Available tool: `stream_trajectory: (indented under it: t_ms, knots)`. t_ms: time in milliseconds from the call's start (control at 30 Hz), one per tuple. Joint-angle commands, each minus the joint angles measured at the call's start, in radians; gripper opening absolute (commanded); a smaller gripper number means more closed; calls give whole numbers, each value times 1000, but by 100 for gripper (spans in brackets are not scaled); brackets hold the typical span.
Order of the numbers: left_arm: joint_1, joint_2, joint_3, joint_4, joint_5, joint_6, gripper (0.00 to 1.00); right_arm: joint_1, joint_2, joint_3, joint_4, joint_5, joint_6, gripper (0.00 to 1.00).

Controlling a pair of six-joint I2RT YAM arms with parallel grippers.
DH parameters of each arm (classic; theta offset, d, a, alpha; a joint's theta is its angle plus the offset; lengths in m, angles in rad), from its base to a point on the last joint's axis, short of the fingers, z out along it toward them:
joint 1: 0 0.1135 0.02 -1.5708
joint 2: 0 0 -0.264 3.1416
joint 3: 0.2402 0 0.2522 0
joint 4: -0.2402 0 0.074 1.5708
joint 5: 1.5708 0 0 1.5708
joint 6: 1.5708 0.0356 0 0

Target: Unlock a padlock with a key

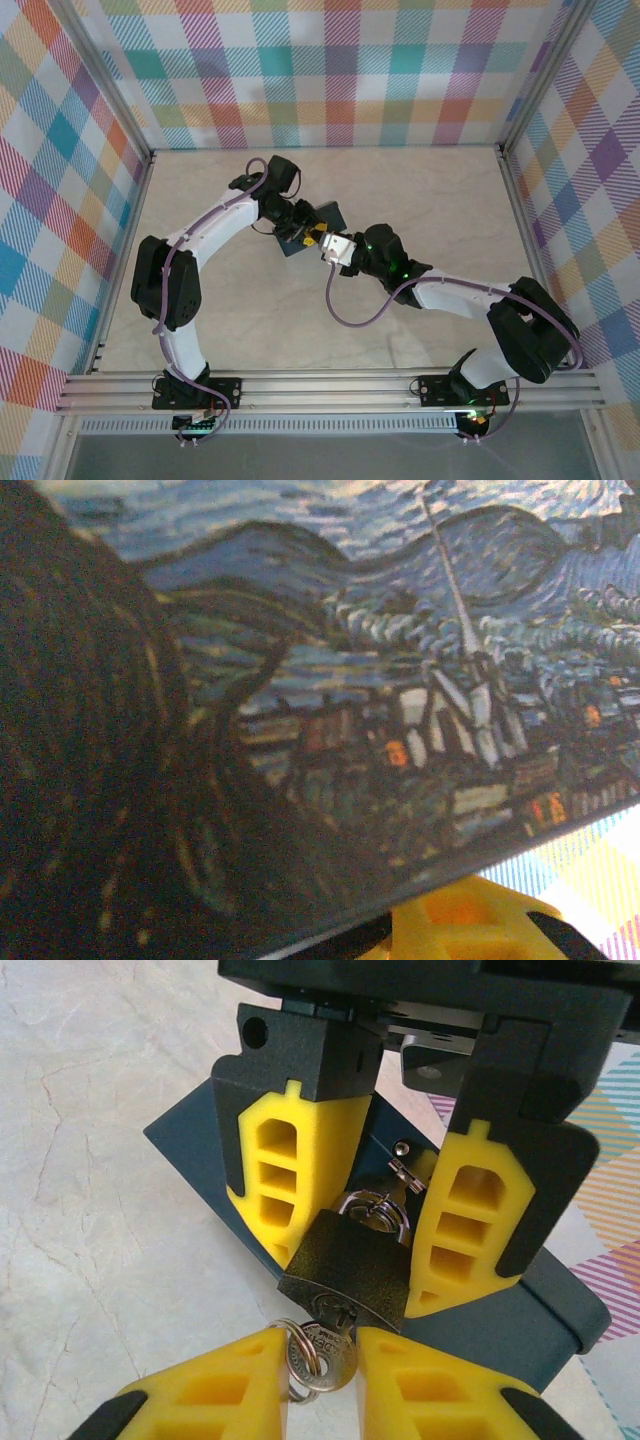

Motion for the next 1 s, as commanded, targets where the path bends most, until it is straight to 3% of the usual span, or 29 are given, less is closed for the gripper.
stream_trajectory:
  t_ms: [0, 167, 400, 767, 800, 967]
  knots:
    - [6, -20, 14, 48, 38, -11, 5, 13, 10, -21, 58, 15, -23, 18]
    - [5, -29, -3, 75, 53, -34, 4, 20, 37, -20, 81, 44, -37, 18]
    - [0, -53, -15, 87, 67, -49, 4, 24, 80, -21, 205, 142, 29, 0]
    - [-3, -58, -58, 130, 58, -84, 4, 36, 38, -84, 325, 142, 553, 0]
    - [-3, -54, -54, 124, 57, -76, 4, 38, 31, -82, 292, 112, 581, 1]
    - [1, -30, -14, 52, 15, 3, 4, 35, -61, -116, 171, 61, 636, 33]
